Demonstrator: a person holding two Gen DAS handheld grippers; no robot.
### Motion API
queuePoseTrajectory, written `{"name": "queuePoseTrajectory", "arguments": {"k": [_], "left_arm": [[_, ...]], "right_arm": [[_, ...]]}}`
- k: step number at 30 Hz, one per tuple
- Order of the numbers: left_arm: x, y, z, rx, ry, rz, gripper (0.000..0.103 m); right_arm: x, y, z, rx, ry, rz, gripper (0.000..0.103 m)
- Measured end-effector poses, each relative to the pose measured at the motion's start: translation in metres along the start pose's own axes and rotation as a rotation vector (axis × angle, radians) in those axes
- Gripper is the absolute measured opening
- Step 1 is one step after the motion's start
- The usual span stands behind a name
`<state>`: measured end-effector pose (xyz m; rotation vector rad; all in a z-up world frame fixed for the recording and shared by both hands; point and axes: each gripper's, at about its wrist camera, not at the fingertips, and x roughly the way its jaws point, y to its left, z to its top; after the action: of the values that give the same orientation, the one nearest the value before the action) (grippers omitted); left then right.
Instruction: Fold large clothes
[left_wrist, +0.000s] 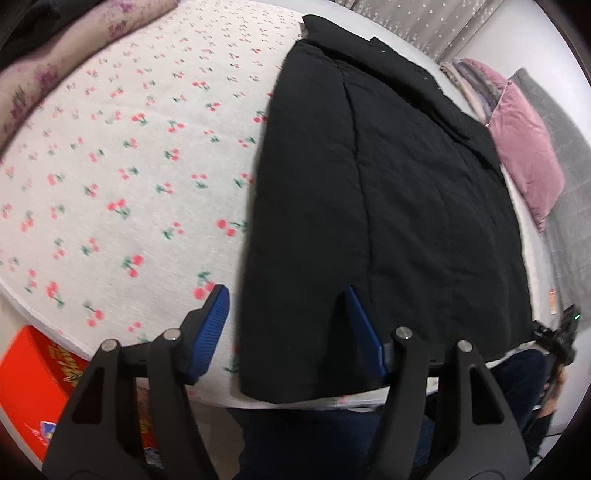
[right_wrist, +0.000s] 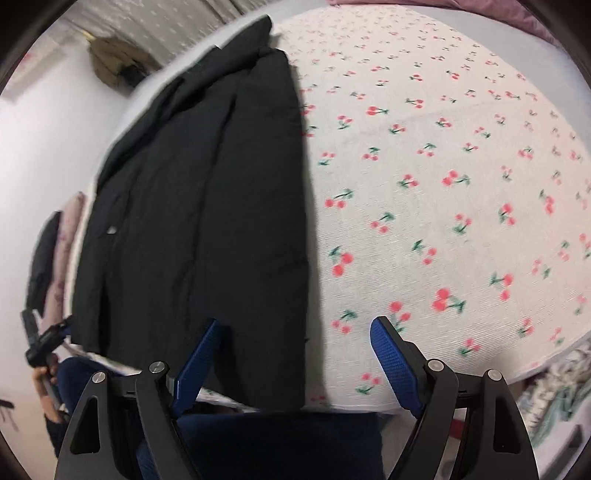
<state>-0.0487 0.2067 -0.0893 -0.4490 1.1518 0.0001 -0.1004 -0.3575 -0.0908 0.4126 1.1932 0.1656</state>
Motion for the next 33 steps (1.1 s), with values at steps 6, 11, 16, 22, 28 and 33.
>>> {"name": "queuePoseTrajectory", "arguments": {"k": [6,11,16,22,28,33], "left_arm": [[0.004,-0.008,-0.006,-0.008,-0.029,-0.007,0.057],[0.006,-0.007,-0.006,-0.038,-0.056,0.002,0.016],[-0.011,-0.007,-0.002,-0.085,-0.095,-0.001,0.006],[-0.052,-0.025,-0.001,-0.072,-0.204,0.015,0.006],[-0.083,-0.035,-0.009,-0.077,-0.256,-0.011,0.006],[-0.113,-0.041,-0.022,-0.073,-0.297,-0.041,0.005]], "right_arm": [[0.006,0.002,-0.023,0.057,-0.047,0.174,0.068],[0.015,0.006,-0.021,0.098,-0.081,0.207,0.038],[0.007,0.012,-0.019,0.146,-0.125,0.257,0.011],[-0.038,0.029,-0.005,0.117,-0.265,0.294,0.009],[-0.079,0.04,-0.008,0.09,-0.367,0.283,0.007],[-0.101,0.044,-0.018,0.077,-0.431,0.288,0.007]]}}
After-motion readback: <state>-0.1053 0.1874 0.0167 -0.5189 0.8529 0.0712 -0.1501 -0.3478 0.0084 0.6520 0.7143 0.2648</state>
